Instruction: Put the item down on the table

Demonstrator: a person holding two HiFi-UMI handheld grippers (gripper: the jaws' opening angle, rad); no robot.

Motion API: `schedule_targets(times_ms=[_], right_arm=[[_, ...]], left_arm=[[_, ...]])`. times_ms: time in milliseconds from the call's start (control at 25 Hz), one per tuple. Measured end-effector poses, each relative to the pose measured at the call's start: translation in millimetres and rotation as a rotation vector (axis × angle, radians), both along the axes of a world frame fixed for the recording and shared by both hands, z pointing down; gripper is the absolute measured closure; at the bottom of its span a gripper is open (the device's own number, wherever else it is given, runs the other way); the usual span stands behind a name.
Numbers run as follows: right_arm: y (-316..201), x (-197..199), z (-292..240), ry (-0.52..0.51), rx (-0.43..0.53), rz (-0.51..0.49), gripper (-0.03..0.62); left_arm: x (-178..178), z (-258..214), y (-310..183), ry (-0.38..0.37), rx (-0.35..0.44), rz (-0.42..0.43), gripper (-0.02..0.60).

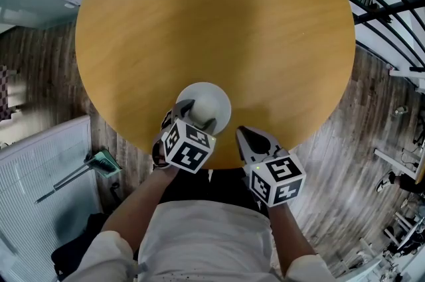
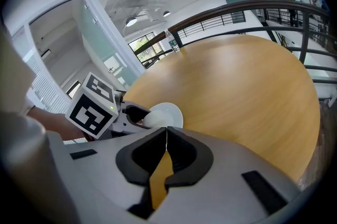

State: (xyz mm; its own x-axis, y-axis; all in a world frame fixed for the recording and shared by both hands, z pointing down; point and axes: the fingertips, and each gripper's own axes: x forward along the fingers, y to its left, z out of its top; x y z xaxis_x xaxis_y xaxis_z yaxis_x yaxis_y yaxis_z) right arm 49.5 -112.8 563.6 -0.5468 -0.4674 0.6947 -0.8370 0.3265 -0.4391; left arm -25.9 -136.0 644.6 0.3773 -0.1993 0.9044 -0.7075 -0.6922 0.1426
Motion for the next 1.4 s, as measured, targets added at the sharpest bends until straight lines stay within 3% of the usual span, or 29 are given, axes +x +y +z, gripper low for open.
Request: schedule_targets(times_ms=[560, 1400], right_arm=[[-3.8, 0.6, 1.2, -0.007, 0.001, -0.002, 0.569], [-3.2, -0.5, -2.4, -0.014, 0.009, -0.001, 0.569]], left_arm=[[2.1, 4.3, -2.1, -0.051, 0.031, 0.045, 0.264], [2.7, 2.2, -1.8, -0.031, 0.045, 0.036, 0.262]])
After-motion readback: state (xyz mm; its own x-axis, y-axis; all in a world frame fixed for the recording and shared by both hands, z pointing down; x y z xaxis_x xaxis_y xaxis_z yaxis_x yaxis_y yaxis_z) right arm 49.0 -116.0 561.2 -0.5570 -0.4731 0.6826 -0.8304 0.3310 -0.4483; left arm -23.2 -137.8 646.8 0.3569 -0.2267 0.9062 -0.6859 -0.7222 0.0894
